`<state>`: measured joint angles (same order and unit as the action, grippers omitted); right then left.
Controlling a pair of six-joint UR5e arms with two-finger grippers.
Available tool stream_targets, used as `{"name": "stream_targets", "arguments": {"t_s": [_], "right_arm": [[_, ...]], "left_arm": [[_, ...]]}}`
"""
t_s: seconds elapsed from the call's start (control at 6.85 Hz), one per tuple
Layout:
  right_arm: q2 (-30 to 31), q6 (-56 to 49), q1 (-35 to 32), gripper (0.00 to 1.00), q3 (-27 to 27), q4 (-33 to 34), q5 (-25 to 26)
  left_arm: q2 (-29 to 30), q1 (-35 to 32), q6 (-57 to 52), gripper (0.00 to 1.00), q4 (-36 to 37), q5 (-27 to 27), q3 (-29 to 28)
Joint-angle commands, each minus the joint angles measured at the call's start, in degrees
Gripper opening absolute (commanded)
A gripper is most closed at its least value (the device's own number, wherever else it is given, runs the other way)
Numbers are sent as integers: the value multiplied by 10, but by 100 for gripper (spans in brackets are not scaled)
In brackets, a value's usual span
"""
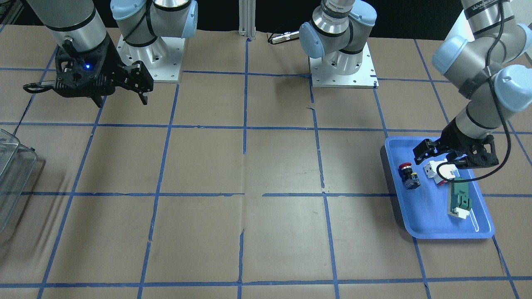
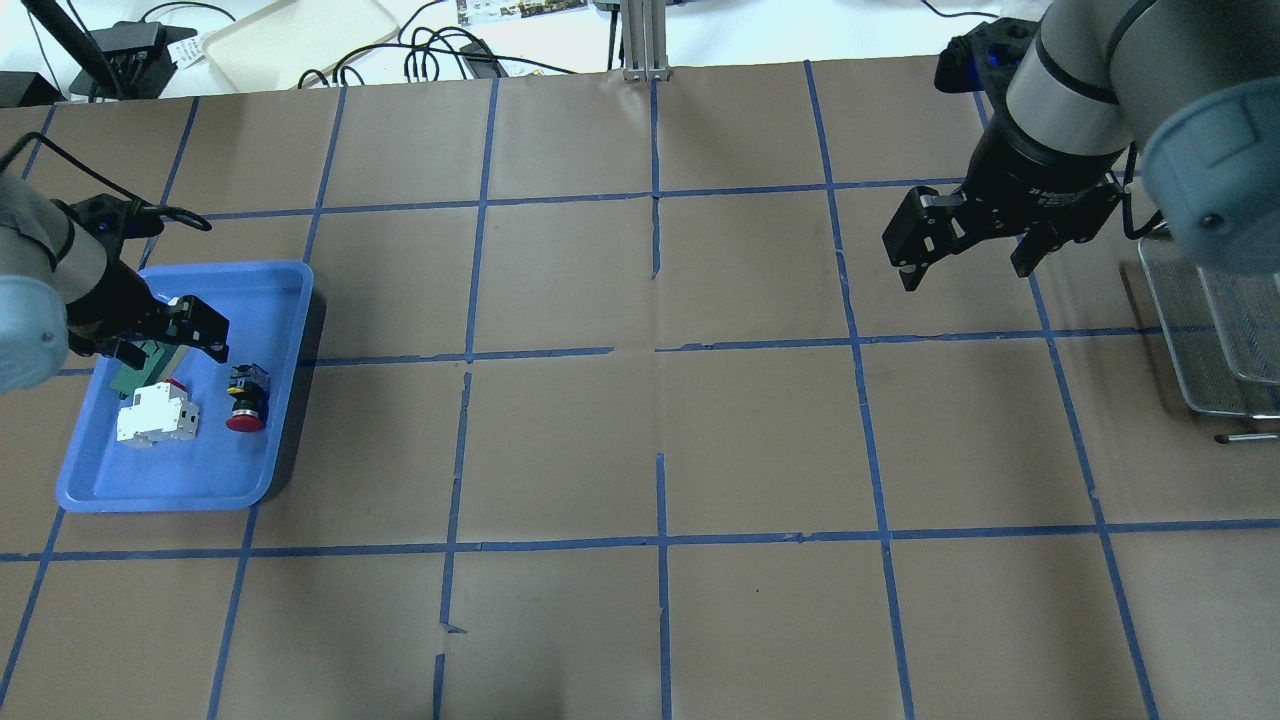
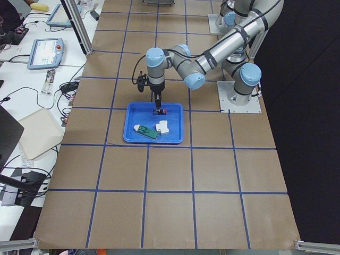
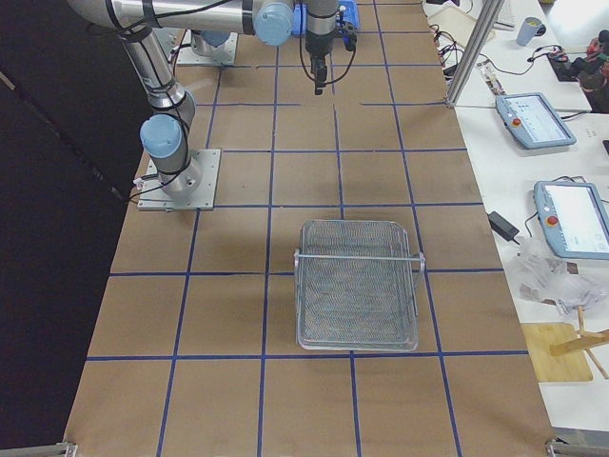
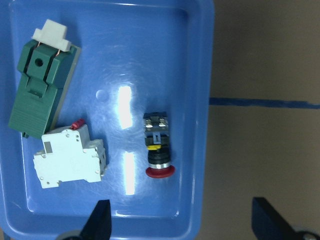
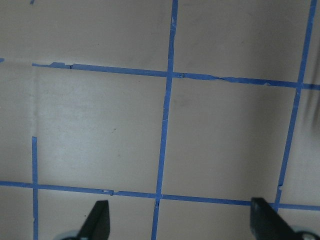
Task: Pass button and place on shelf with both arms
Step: 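Lower the left gripper over the red push button in the blue tray, then close the left gripper on the red push button's body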
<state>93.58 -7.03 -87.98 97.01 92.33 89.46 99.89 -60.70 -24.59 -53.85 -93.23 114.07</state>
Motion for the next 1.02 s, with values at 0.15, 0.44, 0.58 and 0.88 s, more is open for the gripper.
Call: {"name": "stream_targets", "arguments": {"t_s": [0.15, 0.44, 0.58, 0.88], "right_arm": [[2, 8, 1, 100, 1, 7, 5], [-1, 9, 8, 100, 3, 12, -2], [-1, 9, 8, 100, -15, 34, -5], [-5, 10, 11, 100, -15, 50, 2]], "left_arm": [[42, 2, 23, 100, 95, -5, 61], [65, 4, 18, 100, 125, -5, 58], [69, 5, 18, 100, 125, -5, 61], [68, 19, 15, 100, 122, -4, 62]]}}
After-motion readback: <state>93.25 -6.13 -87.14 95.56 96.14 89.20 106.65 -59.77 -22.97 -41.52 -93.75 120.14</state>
